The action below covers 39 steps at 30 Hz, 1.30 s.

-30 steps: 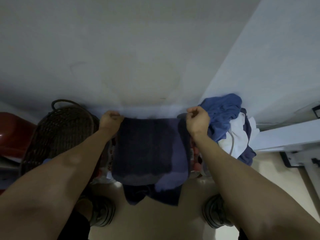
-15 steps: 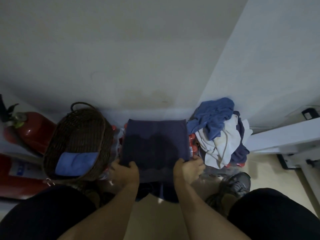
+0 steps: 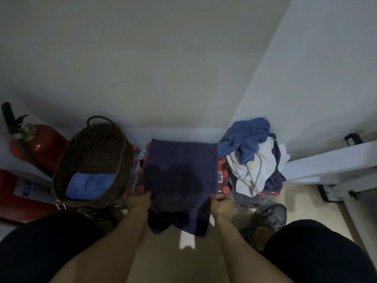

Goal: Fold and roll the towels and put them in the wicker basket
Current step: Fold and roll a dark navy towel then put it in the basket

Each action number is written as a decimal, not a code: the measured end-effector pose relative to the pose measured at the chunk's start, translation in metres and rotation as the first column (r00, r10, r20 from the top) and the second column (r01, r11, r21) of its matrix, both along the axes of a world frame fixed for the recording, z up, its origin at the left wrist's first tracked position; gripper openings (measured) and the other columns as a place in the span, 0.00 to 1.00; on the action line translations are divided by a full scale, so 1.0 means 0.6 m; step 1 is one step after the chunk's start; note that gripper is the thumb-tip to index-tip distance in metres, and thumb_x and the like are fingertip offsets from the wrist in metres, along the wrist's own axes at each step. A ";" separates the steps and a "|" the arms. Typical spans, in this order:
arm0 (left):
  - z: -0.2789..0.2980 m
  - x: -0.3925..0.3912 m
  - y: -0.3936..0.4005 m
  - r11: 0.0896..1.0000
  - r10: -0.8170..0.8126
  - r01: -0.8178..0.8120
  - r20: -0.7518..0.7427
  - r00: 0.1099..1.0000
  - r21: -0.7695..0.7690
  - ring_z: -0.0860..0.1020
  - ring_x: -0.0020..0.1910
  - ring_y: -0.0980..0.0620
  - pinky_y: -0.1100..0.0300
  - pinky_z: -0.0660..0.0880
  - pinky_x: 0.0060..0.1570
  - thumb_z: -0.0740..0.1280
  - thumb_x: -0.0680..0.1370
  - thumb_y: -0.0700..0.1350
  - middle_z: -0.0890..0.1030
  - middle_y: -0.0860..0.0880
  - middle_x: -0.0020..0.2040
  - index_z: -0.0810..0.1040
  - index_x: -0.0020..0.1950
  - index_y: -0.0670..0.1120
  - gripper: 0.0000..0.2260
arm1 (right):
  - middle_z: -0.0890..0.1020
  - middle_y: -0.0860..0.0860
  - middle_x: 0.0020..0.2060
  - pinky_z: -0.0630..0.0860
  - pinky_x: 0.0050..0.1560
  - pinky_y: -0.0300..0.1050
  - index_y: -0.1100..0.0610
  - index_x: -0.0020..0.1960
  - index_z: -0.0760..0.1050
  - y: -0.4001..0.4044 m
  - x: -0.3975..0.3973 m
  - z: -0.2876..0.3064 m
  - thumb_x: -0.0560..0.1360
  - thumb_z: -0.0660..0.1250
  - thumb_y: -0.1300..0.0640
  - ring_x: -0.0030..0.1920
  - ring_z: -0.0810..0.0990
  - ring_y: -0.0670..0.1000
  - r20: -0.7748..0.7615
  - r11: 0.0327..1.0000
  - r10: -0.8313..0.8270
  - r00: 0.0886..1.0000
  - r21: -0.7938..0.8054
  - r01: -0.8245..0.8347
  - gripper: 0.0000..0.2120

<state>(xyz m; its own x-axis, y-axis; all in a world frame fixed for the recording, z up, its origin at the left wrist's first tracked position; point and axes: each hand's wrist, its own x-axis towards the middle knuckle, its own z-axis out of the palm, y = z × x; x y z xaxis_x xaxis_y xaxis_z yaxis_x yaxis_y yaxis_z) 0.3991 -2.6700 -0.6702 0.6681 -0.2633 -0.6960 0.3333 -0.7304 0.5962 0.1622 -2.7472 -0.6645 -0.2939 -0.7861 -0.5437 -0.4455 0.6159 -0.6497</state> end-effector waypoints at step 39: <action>-0.035 -0.020 0.020 0.995 -0.089 0.093 0.149 0.985 -0.023 0.79 0.48 0.39 0.55 0.76 0.44 0.70 0.74 0.39 0.81 0.41 0.44 0.80 0.46 0.37 0.05 | 0.77 0.50 0.48 0.70 0.45 0.33 0.60 0.51 0.83 -0.026 0.069 0.013 0.70 0.72 0.64 0.44 0.76 0.47 -0.103 0.706 0.663 0.741 -0.244 -0.665 0.09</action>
<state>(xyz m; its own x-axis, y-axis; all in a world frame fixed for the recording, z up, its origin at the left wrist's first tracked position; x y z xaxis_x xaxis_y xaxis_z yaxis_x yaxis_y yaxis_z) 0.3874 -2.6582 -0.6910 0.7355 -0.3465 -0.5822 0.1727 -0.7350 0.6557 0.2033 -2.7627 -0.6569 0.3536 -0.8852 -0.3024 -0.6818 -0.0226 -0.7312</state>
